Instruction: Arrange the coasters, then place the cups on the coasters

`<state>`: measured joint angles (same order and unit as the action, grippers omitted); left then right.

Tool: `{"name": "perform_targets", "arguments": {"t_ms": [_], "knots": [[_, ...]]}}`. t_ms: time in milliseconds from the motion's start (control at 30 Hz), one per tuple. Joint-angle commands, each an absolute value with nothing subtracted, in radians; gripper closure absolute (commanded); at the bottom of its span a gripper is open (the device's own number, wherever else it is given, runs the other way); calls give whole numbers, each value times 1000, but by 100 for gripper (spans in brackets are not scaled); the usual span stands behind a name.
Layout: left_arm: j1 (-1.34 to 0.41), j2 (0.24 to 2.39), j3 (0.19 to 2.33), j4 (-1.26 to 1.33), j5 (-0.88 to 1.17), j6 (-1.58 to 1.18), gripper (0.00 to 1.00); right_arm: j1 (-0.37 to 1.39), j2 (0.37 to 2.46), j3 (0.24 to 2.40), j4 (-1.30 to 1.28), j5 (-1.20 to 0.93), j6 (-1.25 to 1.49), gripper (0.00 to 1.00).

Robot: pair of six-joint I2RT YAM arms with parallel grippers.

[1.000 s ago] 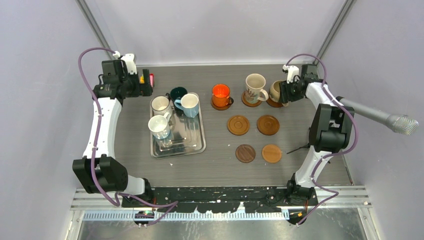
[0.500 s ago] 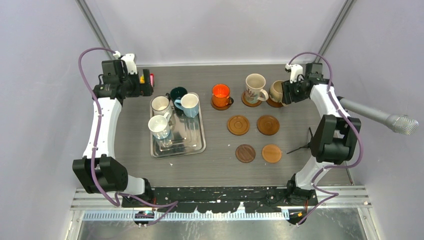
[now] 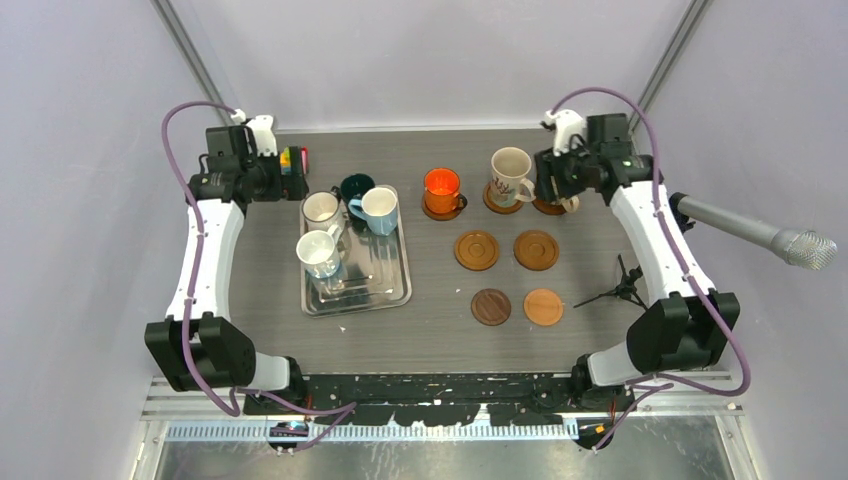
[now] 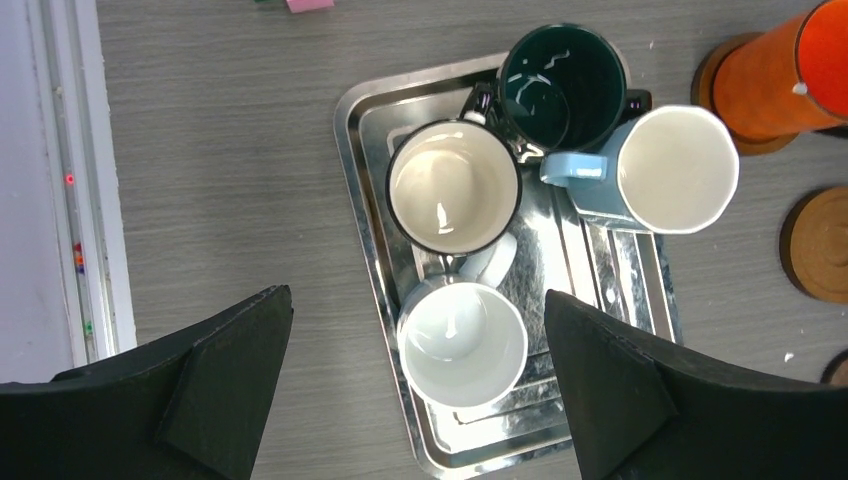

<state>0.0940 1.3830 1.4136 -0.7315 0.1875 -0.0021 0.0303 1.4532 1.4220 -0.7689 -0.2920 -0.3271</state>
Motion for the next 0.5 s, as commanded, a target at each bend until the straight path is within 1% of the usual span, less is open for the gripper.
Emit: {"name": "perform_targets", "arguments": {"t_ms": [0, 133, 233, 367, 467], "knots": [[101, 1344, 1422, -824, 226, 72, 0, 174, 1452, 1522, -766, -273, -249, 40], [105, 1350, 1439, -940, 259, 136, 0, 318, 1503, 1560, -722, -272, -203, 40], [124, 1360, 1420, -1005, 301, 175, 0, 413, 1553, 1576, -695, -302, -219, 40], [157, 1389, 1393, -991, 394, 178, 0, 487, 1623, 1610, -681, -360, -230, 40], [158, 1427, 1382, -946, 427, 149, 0, 514, 1661, 1641, -680, -386, -226, 40]]}}
